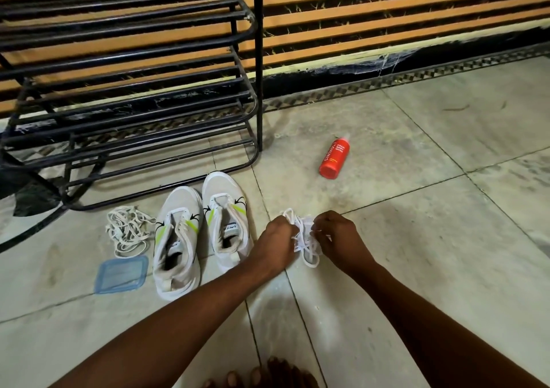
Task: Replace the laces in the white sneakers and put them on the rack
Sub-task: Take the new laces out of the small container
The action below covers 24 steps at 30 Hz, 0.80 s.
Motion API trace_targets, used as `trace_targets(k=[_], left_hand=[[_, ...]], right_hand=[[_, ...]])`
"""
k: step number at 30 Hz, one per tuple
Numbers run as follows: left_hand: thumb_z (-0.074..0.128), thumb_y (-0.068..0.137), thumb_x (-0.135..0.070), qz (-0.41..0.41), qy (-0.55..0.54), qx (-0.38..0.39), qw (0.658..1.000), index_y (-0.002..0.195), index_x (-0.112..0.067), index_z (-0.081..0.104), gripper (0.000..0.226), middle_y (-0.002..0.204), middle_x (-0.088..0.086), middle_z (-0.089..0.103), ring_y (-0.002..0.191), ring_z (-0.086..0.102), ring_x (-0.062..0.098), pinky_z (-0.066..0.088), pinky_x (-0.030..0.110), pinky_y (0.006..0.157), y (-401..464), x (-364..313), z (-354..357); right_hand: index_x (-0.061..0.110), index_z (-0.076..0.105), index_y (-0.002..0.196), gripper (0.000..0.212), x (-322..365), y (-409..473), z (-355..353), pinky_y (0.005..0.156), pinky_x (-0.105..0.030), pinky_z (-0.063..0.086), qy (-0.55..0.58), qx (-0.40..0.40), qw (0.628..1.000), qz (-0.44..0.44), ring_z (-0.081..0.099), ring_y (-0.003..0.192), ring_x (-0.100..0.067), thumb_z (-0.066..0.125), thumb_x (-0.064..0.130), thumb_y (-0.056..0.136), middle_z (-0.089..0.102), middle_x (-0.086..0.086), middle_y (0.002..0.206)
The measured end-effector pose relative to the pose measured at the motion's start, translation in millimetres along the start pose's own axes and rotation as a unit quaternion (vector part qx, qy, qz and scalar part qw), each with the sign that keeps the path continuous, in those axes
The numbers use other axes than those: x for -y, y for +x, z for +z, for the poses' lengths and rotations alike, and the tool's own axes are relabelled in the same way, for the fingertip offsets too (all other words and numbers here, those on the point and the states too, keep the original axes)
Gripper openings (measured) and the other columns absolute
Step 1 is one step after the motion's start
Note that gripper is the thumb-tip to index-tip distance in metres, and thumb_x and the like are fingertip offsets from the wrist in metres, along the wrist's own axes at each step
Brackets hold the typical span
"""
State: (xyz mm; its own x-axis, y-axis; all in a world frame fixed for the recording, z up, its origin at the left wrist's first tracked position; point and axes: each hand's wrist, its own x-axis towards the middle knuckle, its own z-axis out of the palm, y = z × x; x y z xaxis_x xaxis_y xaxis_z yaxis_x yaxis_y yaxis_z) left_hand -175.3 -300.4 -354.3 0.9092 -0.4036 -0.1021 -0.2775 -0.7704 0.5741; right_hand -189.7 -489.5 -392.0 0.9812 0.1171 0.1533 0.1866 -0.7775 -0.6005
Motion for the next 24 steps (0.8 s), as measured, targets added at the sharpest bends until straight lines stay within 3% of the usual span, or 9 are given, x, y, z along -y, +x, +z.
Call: trace_targets(k=[3, 7, 10, 13, 17, 21, 24], left_hand=[[0.057, 0.096, -0.004, 0.017, 0.025, 0.004, 1.0, 0.105, -0.003, 0.071, 0.017, 0.113, 0.013, 0.055, 0.102, 0.055, 0.028, 0.046, 0.034, 0.087, 3.5, 7.3, 9.1], [0.058, 0.092, -0.012, 0.03, 0.13, 0.027, 0.991, 0.113, -0.013, 0.073, 0.026, 0.128, 0.015, 0.043, 0.117, 0.045, 0.033, 0.05, 0.041, 0.088, -3.2, 8.4, 16.1], [0.059, 0.091, -0.018, 0.036, 0.169, -0.002, 0.985, 0.117, -0.017, 0.072, 0.029, 0.128, 0.013, 0.041, 0.116, 0.042, 0.032, 0.046, 0.038, 0.084, -8.5, 9.3, 21.1], [0.056, 0.09, -0.013, 0.054, 0.149, -0.005, 0.987, 0.116, -0.013, 0.069, 0.029, 0.127, 0.014, 0.043, 0.113, 0.046, 0.031, 0.04, 0.034, 0.084, -11.6, 17.0, 26.2], [0.058, 0.094, -0.01, 0.043, 0.063, -0.041, 0.996, 0.113, -0.01, 0.066, 0.021, 0.118, 0.004, 0.048, 0.109, 0.053, 0.026, 0.042, 0.028, 0.084, -14.6, 24.7, 29.4], [0.06, 0.094, 0.0, 0.026, 0.025, -0.052, 0.998, 0.106, -0.01, 0.068, 0.018, 0.119, 0.01, 0.055, 0.103, 0.055, 0.026, 0.043, 0.029, 0.083, -14.7, 24.6, 28.3], [0.058, 0.09, 0.0, 0.008, 0.015, -0.058, 0.998, 0.096, -0.011, 0.067, 0.016, 0.108, 0.008, 0.054, 0.095, 0.058, 0.025, 0.038, 0.027, 0.074, -10.9, 20.3, 24.9]], right_hand=[[0.007, 0.076, 0.085, 0.011, -4.6, -6.6, -0.9, 0.074, -0.035, 0.055, -0.008, -0.017, 0.999, 0.026, 0.066, 0.08, -0.023, 0.072, -0.002, 0.079, 0.064, -0.005, 0.093], [0.012, 0.074, 0.102, 0.017, -5.0, -13.3, 7.7, 0.08, -0.037, 0.052, -0.017, -0.012, 0.998, 0.054, 0.063, 0.087, -0.025, 0.071, 0.013, 0.085, 0.063, -0.005, 0.098], [0.012, 0.069, 0.111, 0.022, -2.7, -19.8, 14.5, 0.077, -0.038, 0.054, 0.021, -0.05, 0.995, 0.086, 0.065, 0.083, -0.024, 0.064, 0.024, 0.095, 0.064, -0.006, 0.1], [0.023, 0.06, 0.115, 0.03, 2.1, -30.2, 15.8, 0.071, -0.04, 0.054, 0.034, -0.047, 0.995, 0.082, 0.062, 0.08, -0.013, 0.051, 0.048, 0.1, 0.063, 0.006, 0.093], [0.03, 0.053, 0.117, 0.046, 10.0, -43.0, 14.9, 0.07, -0.03, 0.052, 0.037, -0.033, 0.995, 0.081, 0.063, 0.084, -0.007, 0.06, 0.066, 0.09, 0.065, 0.014, 0.098], [0.023, 0.053, 0.124, 0.055, 9.7, -45.4, 25.1, 0.067, -0.033, 0.056, 0.009, -0.011, 0.997, 0.079, 0.066, 0.077, -0.011, 0.074, 0.051, 0.081, 0.069, 0.009, 0.093], [0.012, 0.066, 0.112, 0.04, 8.5, -42.5, 29.8, 0.062, -0.034, 0.057, 0.016, -0.039, 0.997, 0.066, 0.066, 0.064, -0.013, 0.083, 0.024, 0.079, 0.071, 0.004, 0.079]])
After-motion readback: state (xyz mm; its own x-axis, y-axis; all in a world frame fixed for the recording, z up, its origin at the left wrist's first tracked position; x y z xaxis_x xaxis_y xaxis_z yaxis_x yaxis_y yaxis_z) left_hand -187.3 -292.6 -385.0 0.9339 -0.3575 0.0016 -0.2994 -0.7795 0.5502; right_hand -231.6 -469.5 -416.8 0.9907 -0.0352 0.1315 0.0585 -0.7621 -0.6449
